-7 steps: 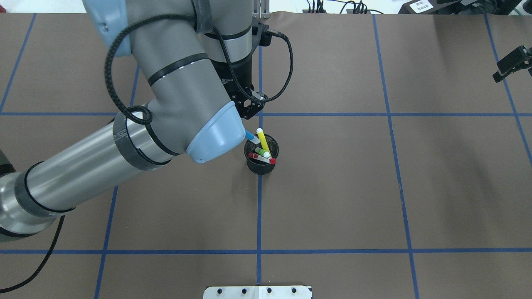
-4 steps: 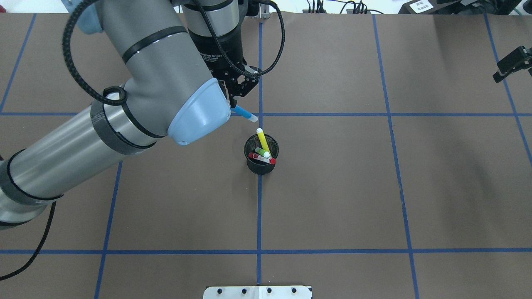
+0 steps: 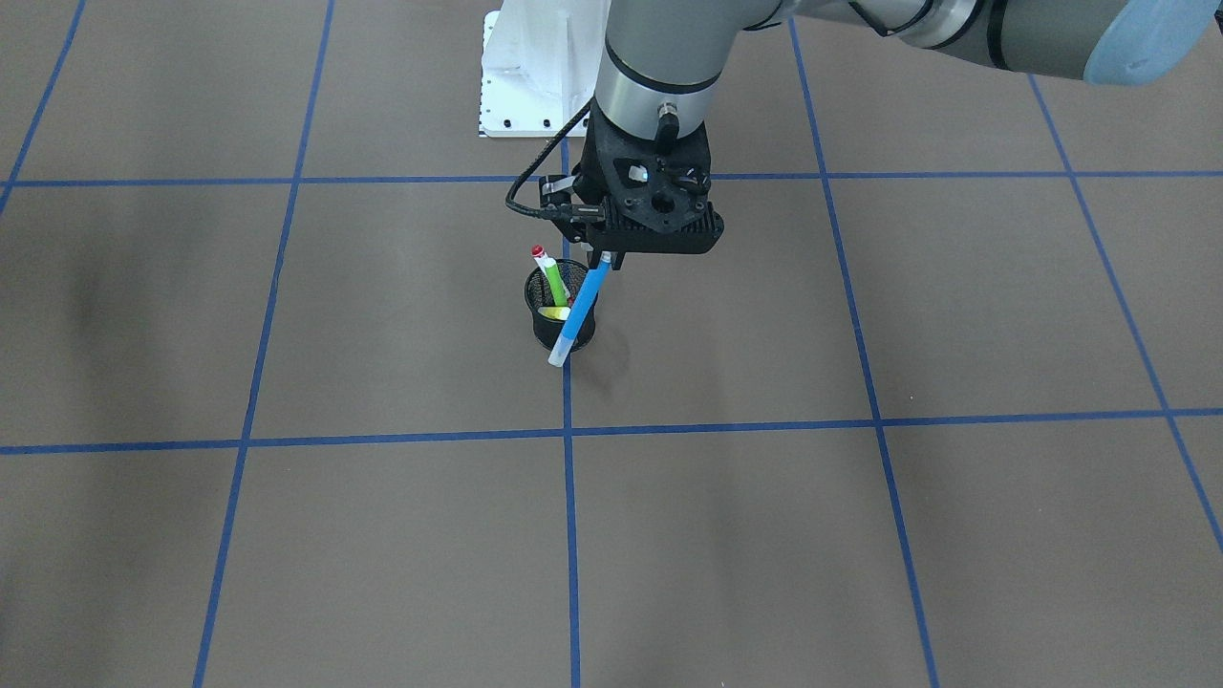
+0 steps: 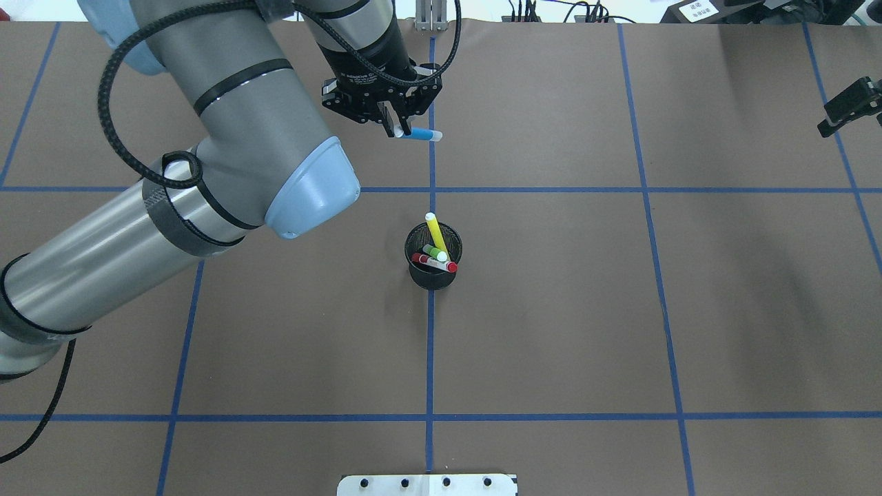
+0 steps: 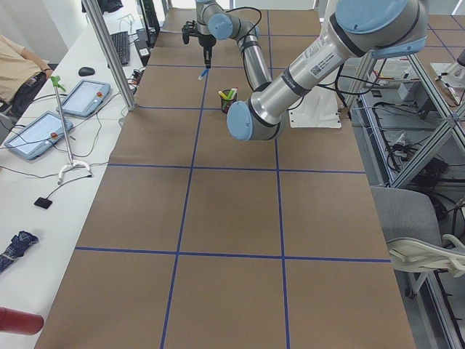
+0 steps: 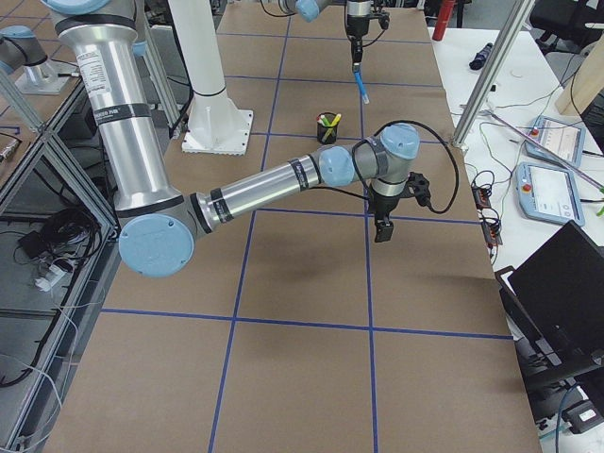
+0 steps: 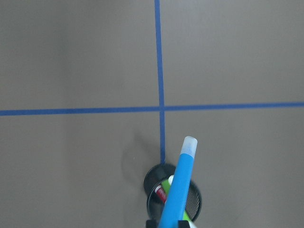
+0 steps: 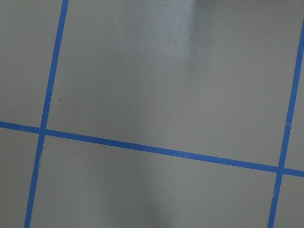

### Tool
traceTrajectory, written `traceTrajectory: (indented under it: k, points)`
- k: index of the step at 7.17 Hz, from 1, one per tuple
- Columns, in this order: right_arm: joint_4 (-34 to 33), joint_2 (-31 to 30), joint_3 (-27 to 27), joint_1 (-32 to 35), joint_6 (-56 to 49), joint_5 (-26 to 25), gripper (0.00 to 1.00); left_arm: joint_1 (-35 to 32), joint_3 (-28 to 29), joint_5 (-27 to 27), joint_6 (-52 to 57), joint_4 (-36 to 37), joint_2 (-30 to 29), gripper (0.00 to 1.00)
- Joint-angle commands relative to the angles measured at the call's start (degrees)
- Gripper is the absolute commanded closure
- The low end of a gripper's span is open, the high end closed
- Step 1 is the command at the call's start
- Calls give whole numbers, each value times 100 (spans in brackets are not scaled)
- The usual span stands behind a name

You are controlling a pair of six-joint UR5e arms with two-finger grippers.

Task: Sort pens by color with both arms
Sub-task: 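Carry the blue marker farther from the robot and release it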

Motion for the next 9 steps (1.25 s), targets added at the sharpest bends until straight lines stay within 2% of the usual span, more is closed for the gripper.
traceTrajectory:
  k: [1, 3, 4, 6, 9]
  points:
    - [0, -1, 0, 0, 0, 0, 0, 147, 621, 688, -1362, -1172, -144, 100]
    - [0, 8, -9, 0, -9, 0, 0, 647, 1428, 1716, -2190, -1456, -739, 100]
    - [0, 8, -18, 0, 0, 0, 0, 788, 1972, 1999, -2612, -1945, -960, 100]
    - [0, 8, -18, 0, 0, -9, 0, 1157, 3019, 2973, -3019, -2563, -1452, 100]
    - [0, 8, -53, 0, -9, 0, 0, 1606, 4084, 4073, -3257, -3381, -1700, 100]
